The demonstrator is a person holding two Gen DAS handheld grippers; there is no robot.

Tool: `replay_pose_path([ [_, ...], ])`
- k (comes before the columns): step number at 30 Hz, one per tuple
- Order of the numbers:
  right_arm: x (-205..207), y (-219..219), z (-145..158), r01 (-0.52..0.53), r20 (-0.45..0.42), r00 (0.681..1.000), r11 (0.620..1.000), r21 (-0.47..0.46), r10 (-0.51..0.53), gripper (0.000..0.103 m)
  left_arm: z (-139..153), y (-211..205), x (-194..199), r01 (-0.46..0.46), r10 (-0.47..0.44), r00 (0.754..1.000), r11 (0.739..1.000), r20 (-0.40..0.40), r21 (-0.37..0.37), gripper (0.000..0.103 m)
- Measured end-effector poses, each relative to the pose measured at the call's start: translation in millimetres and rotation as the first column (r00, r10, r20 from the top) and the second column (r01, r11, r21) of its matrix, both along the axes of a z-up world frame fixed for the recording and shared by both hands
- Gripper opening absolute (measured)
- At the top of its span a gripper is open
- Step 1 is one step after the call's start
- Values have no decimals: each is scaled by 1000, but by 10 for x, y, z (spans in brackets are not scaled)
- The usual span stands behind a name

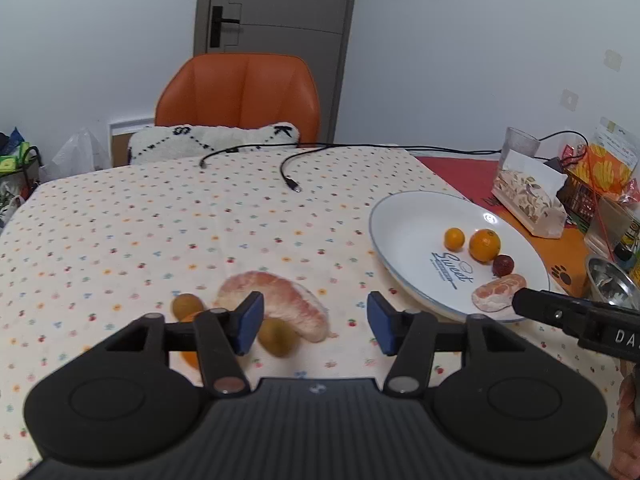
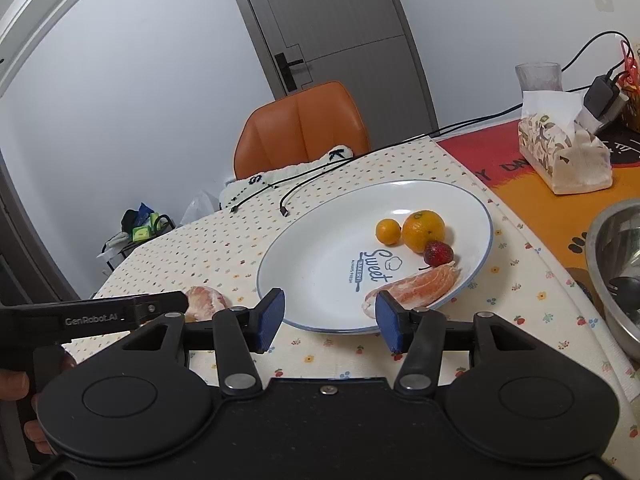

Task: Organize fruits
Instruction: 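Move both open tools back toward the remaining fruit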

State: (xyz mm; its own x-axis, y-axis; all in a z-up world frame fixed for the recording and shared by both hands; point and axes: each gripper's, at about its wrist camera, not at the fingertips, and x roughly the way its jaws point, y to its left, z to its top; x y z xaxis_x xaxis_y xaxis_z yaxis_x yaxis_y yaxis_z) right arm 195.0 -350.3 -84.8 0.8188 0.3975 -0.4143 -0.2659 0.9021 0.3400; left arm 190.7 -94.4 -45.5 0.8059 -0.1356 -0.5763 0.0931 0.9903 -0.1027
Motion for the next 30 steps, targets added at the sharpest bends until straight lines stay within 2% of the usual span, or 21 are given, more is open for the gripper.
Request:
replay_pose_path([
  [4,-40,33,35,-6,8,1000,1000,-2,6,52,22,79,-71,-20,20,1000,1000,10,6,62],
  [8,-72,89,62,-15,17,1000,1000,-9,15,60,35,154,-152,-39,39,999,999,23,11,71],
  [12,-94,151,77,-28,21,999,1000,-10,29,64,31,247,-231,-57,56,998,998,25,19,74],
  [15,-119,198,87,-37,26,999,999,-8,37,71,25,328,-292,-72,71,997,997,30,20,76],
  [19,-159,279,101,-52,35,998,999,-13,53,79,6,444,-366,-95,94,995,995,30,14,77],
  [30,-204,465,116,-87,36,995,996,-15,88,89,-48,692,-522,-135,135,991,991,24,6,77],
])
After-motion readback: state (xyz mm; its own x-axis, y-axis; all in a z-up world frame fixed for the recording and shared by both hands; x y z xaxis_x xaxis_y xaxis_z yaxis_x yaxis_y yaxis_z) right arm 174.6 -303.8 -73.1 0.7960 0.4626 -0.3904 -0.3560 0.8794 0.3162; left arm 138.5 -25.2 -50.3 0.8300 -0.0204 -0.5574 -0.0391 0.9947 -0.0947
